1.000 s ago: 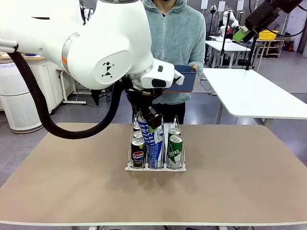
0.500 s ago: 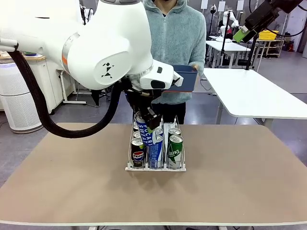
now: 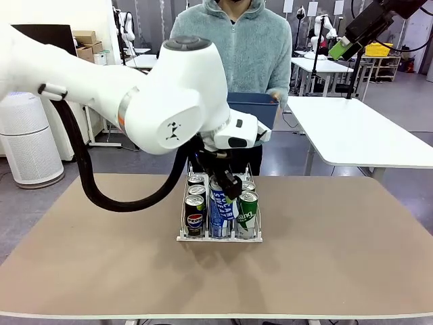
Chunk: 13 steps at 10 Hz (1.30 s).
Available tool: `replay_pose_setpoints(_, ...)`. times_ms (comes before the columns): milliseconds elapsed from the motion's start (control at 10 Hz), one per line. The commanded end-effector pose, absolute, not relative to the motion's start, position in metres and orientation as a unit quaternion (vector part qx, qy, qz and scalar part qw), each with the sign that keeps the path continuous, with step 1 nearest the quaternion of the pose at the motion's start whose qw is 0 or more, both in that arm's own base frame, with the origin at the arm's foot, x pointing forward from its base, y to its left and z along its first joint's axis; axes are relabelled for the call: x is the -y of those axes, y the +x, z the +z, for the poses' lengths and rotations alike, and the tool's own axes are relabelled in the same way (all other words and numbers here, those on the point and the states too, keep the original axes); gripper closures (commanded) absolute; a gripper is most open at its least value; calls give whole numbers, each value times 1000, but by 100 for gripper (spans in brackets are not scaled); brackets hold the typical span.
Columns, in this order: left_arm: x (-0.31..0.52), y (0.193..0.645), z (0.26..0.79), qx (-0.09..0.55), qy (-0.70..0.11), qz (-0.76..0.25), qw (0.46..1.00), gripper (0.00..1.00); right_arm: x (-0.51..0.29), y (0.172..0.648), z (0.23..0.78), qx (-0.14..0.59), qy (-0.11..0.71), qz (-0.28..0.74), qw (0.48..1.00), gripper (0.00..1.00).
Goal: Fill the beverage cans into the dispenser.
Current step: Place the picked Ionic drink in the line of the Automatic Can Dispenser with the same cans.
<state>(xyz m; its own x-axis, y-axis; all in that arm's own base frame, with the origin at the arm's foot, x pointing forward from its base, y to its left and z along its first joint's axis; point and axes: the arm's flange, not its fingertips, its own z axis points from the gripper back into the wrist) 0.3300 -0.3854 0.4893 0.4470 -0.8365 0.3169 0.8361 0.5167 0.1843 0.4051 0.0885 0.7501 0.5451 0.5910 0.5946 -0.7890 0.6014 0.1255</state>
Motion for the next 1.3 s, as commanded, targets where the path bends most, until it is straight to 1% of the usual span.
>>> replay_pose_setpoints(0, 391, 327, 477, 184, -21, -490, 852, 43, -88, 405, 749, 254, 195, 403, 857, 0)
replay_pose_setpoints(500, 387, 337, 459, 150, -8, -493, 857, 43, -88, 405, 749, 254, 195, 403, 857, 0)
replay_pose_setpoints(1100, 390, 336, 455, 149, -4, -495, 856, 43, -88, 405, 749, 254, 195, 403, 857, 0)
replay_pose_setpoints(1200, 385, 342, 454, 153, 0, -491, 858, 43, -88, 405, 749, 254, 195, 403, 857, 0)
